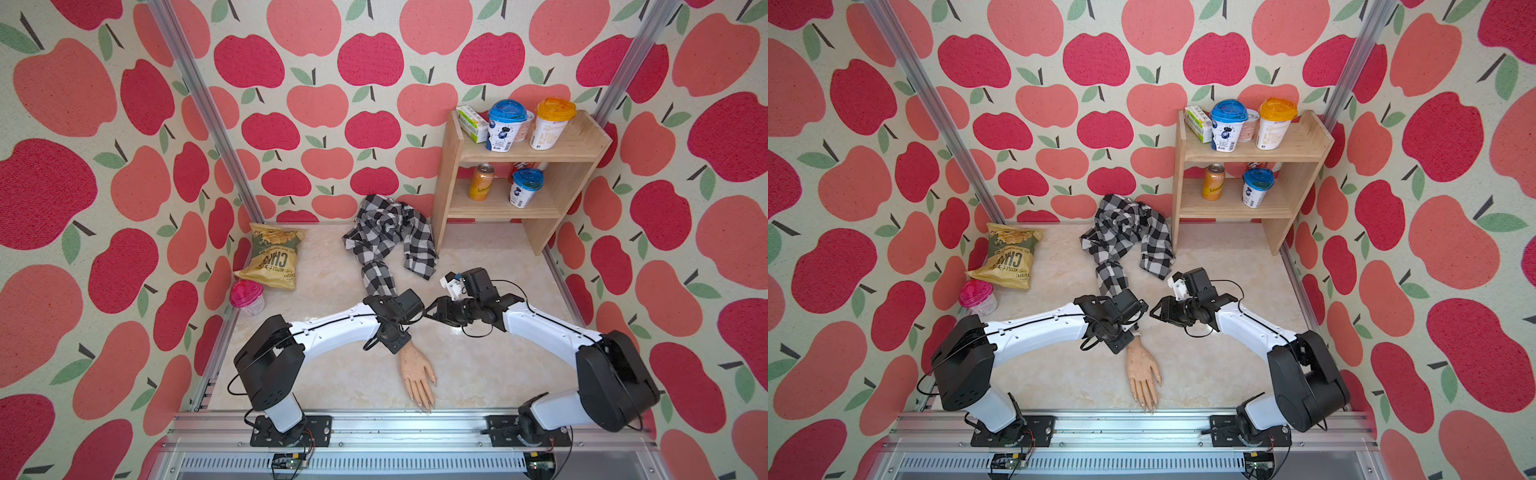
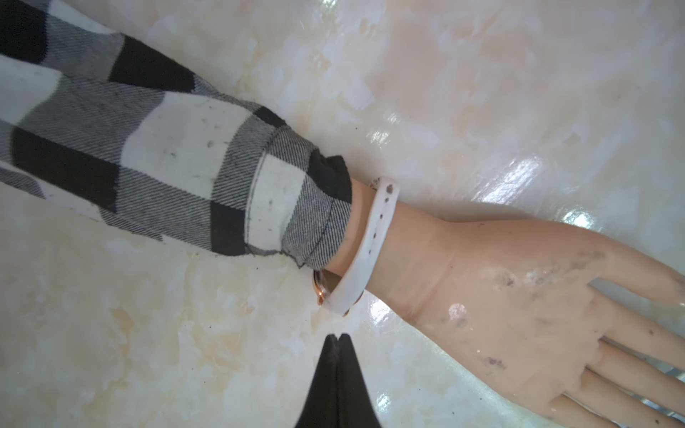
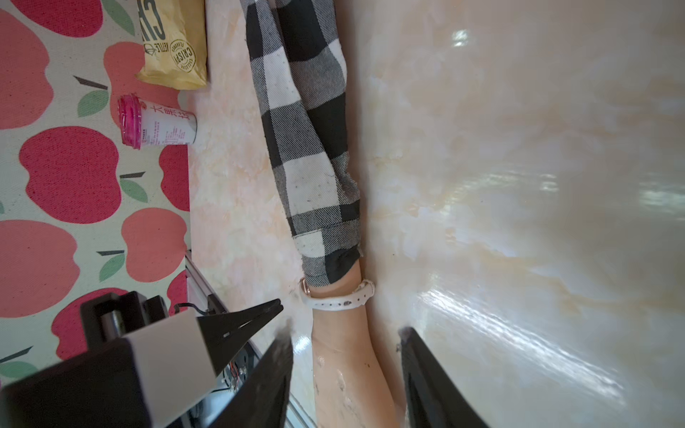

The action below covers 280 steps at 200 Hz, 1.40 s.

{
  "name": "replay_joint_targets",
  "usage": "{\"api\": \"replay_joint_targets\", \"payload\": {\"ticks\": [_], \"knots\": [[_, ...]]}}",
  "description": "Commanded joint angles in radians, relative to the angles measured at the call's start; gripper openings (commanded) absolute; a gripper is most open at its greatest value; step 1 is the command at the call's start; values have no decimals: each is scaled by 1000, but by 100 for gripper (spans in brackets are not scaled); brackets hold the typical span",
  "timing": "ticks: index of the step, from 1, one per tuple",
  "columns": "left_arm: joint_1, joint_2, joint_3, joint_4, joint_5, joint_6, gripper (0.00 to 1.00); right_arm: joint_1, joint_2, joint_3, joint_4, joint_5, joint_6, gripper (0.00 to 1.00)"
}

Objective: Take off the watch
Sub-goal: Untie the watch from the hand.

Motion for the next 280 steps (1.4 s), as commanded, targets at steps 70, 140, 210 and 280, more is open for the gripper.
{"api": "replay_joint_targets", "payload": {"ticks": [70, 140, 210, 280], "knots": [[42, -91, -105, 61, 23, -74, 52, 75, 91, 81, -158, 37, -93, 54], [7, -30, -79, 50, -34, -27, 58, 142, 211, 190, -249, 140, -152, 47], [60, 47, -54, 130, 4, 29, 41, 152, 273, 214, -243, 169, -219, 31], [71, 105, -41, 141, 58, 32, 18, 161, 312, 225, -246, 137, -246, 26]]}}
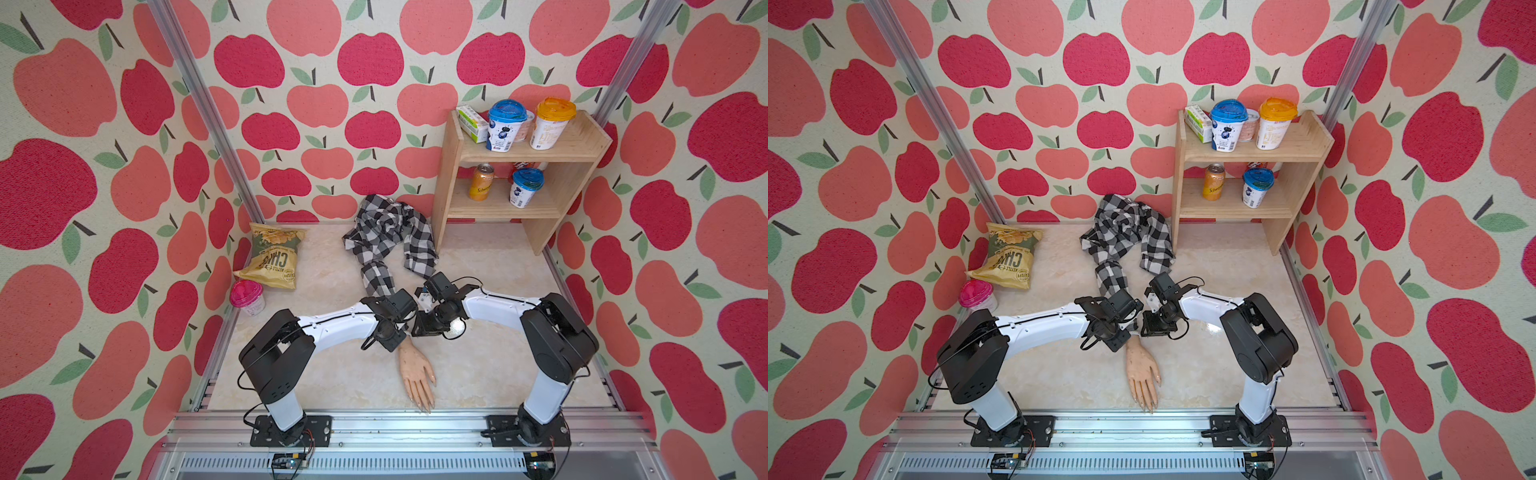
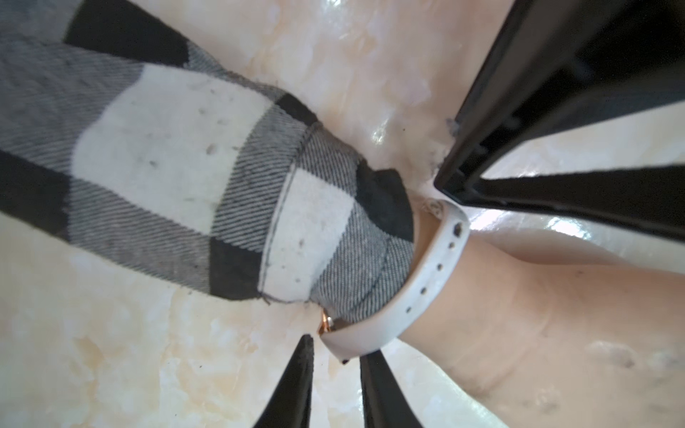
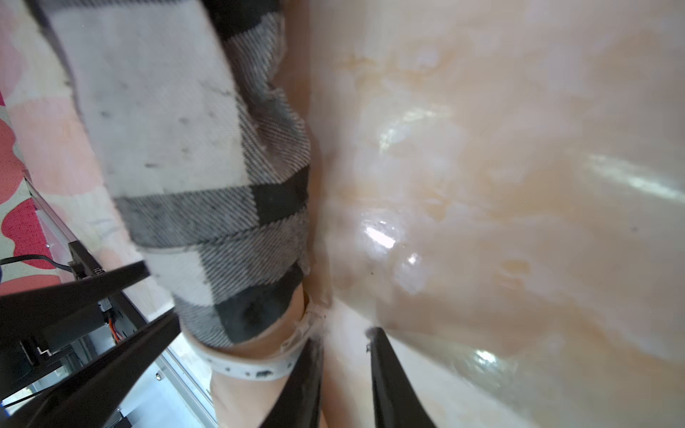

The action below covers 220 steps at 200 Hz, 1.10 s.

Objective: Take off the watch
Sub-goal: Untie the watch from the hand.

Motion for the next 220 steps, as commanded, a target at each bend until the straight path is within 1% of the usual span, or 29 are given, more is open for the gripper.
{"api": "replay_joint_targets", "payload": {"ticks": [1, 15, 29, 49, 94, 135, 165, 170, 193, 220], "knots": [[8, 37, 15, 28, 29, 6, 17, 15, 5, 6, -8, -17, -21, 26], [7, 40, 6, 28, 38, 1, 14, 39, 14, 24, 3, -24, -17, 27], [8, 37, -4, 36, 38, -9, 13, 62, 13, 34, 22, -37, -4, 28], [9, 38, -13, 46, 53, -24, 8, 90, 3, 31, 65, -65, 25, 28], [9, 28, -51, 96, 103, -96, 0, 107, -43, 6, 145, -146, 81, 28], [2, -10, -104, 184, 201, -202, 0, 104, -84, 20, 155, -185, 101, 29], [-10, -18, -132, 219, 223, -234, 0, 101, -78, 32, 133, -176, 98, 29], [-9, -21, -134, 218, 224, -236, 3, 99, -79, 29, 132, -174, 99, 29], [-9, -36, -143, 195, 228, -231, 22, 94, -77, 15, 137, -171, 108, 29], [-7, -87, -174, 154, 210, -235, 24, 92, -74, 10, 148, -168, 117, 29]]}}
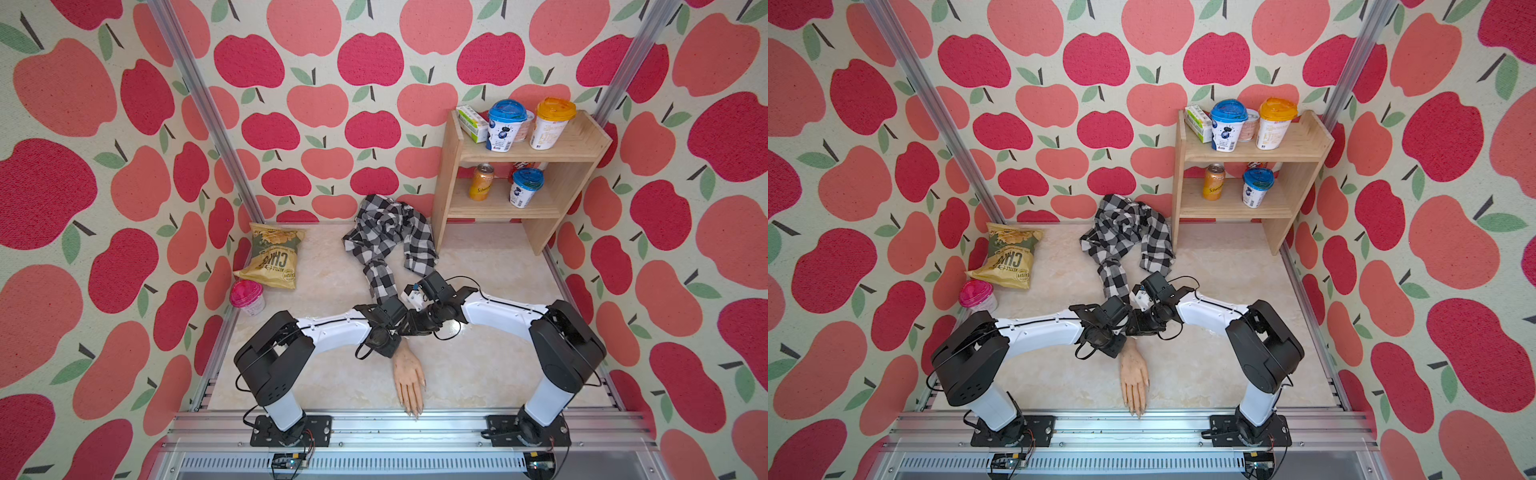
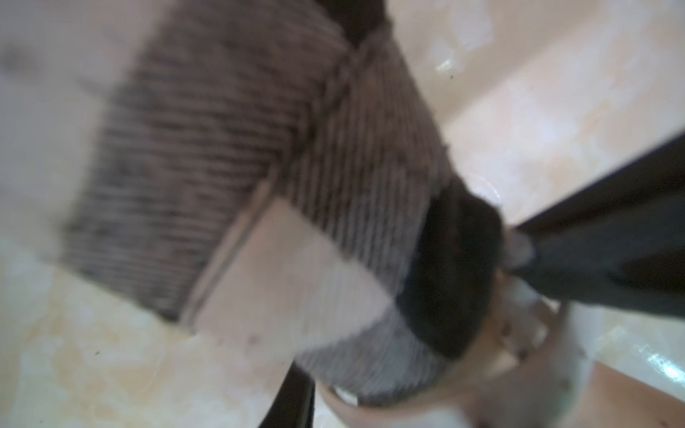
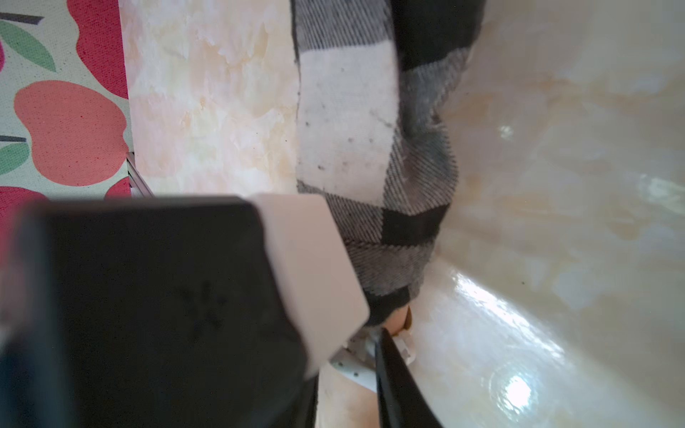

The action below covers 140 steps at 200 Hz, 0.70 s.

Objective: Take off the watch
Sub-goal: Untie the watch from the hand.

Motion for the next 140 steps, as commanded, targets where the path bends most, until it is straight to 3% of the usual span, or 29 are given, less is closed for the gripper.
{"api": "replay_joint_targets", "payload": {"ticks": [1, 36, 71, 110, 121, 140], "knots": [[-25, -49, -30, 43, 97, -9, 24, 14, -10, 2, 63, -66, 25, 29], [-2, -129, -63, 7, 102, -31, 26, 0, -8, -1, 78, -68, 39, 29], [-12, -207, -18, -55, 42, -21, 51, -48, -75, -25, 16, -23, 7, 29], [-4, -174, 62, -75, -25, 67, 53, -138, -113, -110, 21, -40, 34, 30], [6, -143, 83, -65, -29, 78, 48, -145, -110, -139, 50, -59, 58, 31], [14, -90, 112, -40, -23, 61, 22, -147, -93, -169, 83, -86, 101, 34]]}}
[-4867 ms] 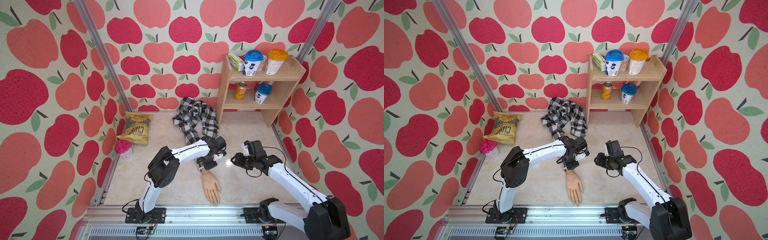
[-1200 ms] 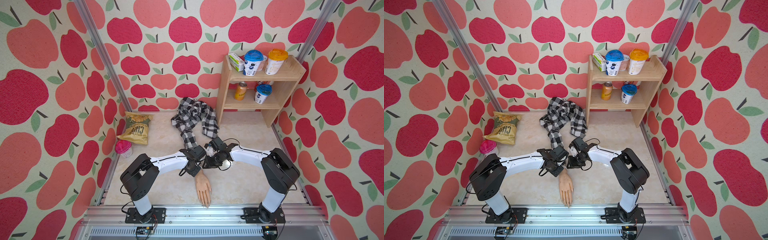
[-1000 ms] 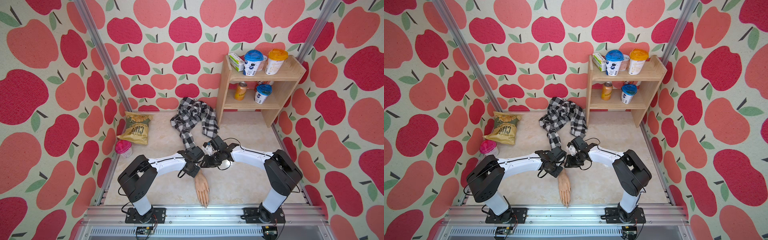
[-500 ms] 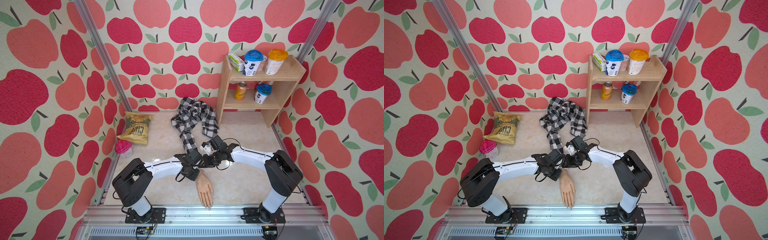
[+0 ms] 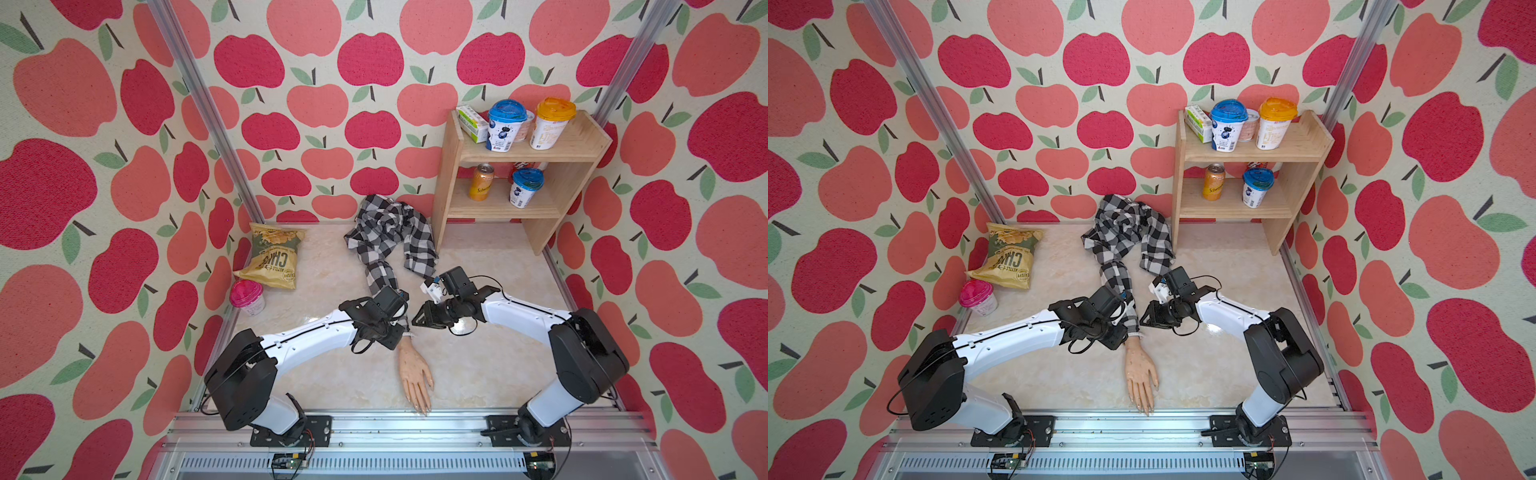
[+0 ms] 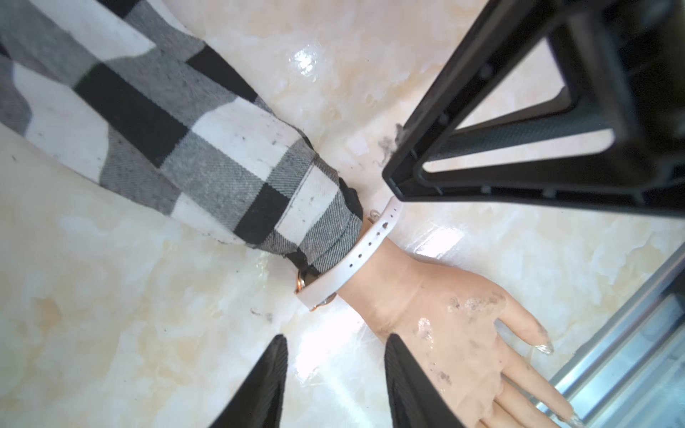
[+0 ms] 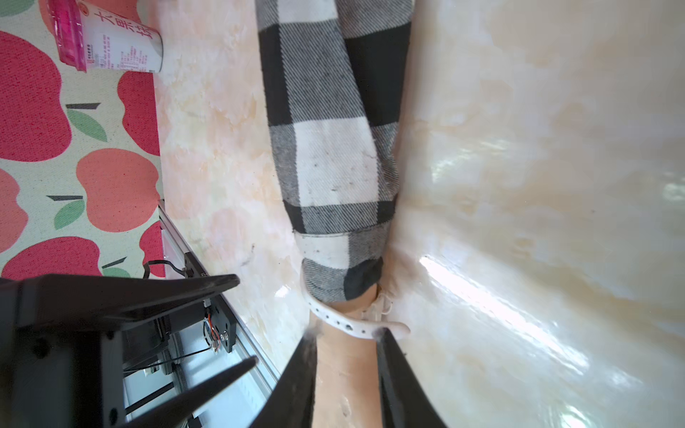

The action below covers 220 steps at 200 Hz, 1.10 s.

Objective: Take off the watch
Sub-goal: Untie the watch from the hand.

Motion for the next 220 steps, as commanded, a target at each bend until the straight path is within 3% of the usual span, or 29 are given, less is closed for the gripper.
{"api": "replay_joint_targets", "payload": {"ticks": [1, 20, 67, 135, 220], "knots": [[14, 67, 39, -3, -25, 24, 22, 3, 12, -48, 36, -49, 63, 34], [12, 106, 61, 22, -22, 7, 16, -5, 28, -88, 80, -75, 118, 38], [5, 125, 39, 39, -21, -5, 15, -40, 34, -192, 287, -200, 241, 45], [4, 109, -7, 50, -30, -22, 16, -39, 104, -175, 423, -266, 312, 45], [5, 99, -38, 51, -38, -25, 16, -31, 81, -128, 392, -260, 320, 36]]}}
